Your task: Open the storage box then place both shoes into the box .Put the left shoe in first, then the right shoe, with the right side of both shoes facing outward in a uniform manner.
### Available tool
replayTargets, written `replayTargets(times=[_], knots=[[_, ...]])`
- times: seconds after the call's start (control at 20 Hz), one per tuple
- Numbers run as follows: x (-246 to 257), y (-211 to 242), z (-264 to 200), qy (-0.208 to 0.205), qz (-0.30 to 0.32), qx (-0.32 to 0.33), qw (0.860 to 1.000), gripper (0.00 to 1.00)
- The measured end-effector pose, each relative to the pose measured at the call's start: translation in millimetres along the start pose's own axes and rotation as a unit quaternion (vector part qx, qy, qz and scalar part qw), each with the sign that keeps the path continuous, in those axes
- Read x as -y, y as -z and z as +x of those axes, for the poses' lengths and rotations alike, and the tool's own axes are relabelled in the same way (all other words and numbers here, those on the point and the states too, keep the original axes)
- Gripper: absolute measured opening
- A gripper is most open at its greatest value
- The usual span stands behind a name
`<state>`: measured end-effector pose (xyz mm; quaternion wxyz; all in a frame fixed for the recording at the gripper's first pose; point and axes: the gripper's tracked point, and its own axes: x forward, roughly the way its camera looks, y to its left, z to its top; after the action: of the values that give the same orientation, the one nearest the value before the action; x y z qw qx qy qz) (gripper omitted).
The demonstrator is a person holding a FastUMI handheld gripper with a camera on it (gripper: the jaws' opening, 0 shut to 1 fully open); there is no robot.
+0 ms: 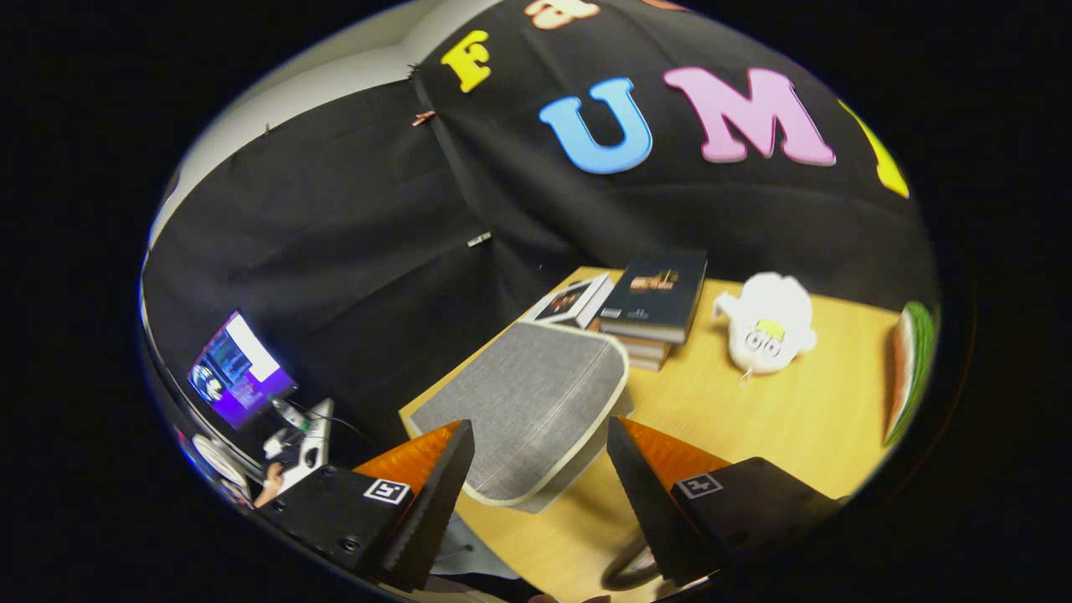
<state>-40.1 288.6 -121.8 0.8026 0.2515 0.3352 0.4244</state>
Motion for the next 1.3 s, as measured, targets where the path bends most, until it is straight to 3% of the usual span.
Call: replayTargets(times=[0.25,0.45,0.65,0.7,0.9,1.0,1.05,1.15,1.3], knots=[[13,51,46,-0.048,0.167,-0.079,0.982,0.98],[19,66,71,-0.078,0.306,-0.087,0.945,0.98],[12,74,82,-0.119,0.414,-0.098,0.897,0.95],[10,71,86,-0.127,0.428,-0.094,0.890,0.83],[9,64,82,-0.146,0.421,-0.084,0.891,0.37],[12,44,75,-0.153,0.399,-0.042,0.903,0.12],[7,39,67,-0.156,0.390,-0.029,0.907,0.05],[-3,34,61,-0.153,0.381,-0.020,0.911,0.05],[-16,23,59,-0.133,0.344,-0.015,0.929,0.05]])
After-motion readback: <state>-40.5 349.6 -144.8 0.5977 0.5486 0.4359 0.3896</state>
